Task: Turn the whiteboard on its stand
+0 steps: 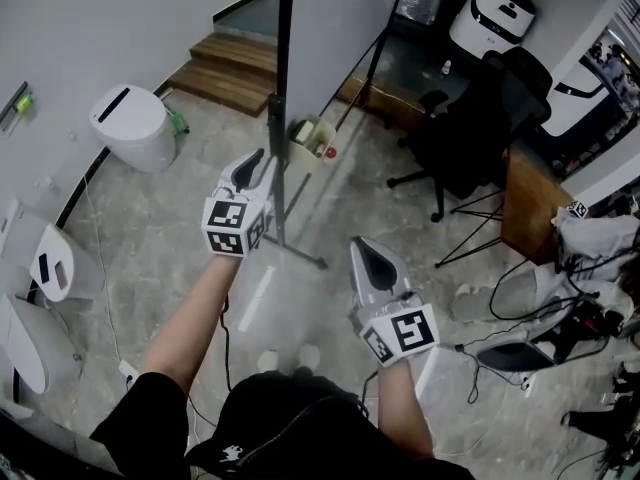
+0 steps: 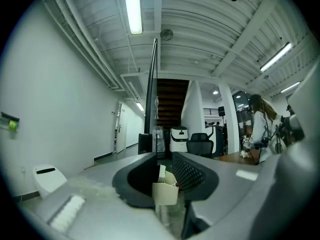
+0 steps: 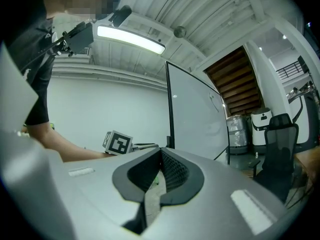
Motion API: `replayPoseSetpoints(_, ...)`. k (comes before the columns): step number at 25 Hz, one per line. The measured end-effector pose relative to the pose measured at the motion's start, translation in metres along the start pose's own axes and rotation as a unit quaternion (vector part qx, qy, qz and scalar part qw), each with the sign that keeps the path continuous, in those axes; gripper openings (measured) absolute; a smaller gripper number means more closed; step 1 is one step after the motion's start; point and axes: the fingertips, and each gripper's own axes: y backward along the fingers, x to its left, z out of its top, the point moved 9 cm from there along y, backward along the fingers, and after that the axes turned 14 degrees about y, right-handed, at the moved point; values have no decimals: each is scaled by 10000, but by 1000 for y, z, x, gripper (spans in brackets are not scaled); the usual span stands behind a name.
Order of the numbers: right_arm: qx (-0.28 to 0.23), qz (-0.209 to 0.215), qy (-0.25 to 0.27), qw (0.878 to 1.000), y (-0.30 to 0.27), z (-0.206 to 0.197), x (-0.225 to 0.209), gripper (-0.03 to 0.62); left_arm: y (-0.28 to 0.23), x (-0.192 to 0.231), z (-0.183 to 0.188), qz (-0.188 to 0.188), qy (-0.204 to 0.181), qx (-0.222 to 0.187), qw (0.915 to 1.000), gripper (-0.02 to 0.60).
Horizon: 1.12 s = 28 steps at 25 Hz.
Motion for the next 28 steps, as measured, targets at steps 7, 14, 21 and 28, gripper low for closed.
replayPoseSetpoints(7, 169, -44, 46, 9998, 2, -14, 2, 5, -40, 28, -6, 316, -269, 47, 9991, 167)
replayPoseSetpoints(14, 354, -134, 34, 9993, 5, -20, -26, 5, -97, 46, -1, 498, -248, 113, 9984, 241)
replayPoseSetpoints(21, 450, -184, -48, 9988, 6, -29, -32, 5, -131, 52, 4, 553, -213, 141, 9981, 276)
replayPoseSetpoints(28, 417, -277, -26, 9987, 7, -28, -20, 5, -130, 56, 3, 658, -136, 133, 9977, 239)
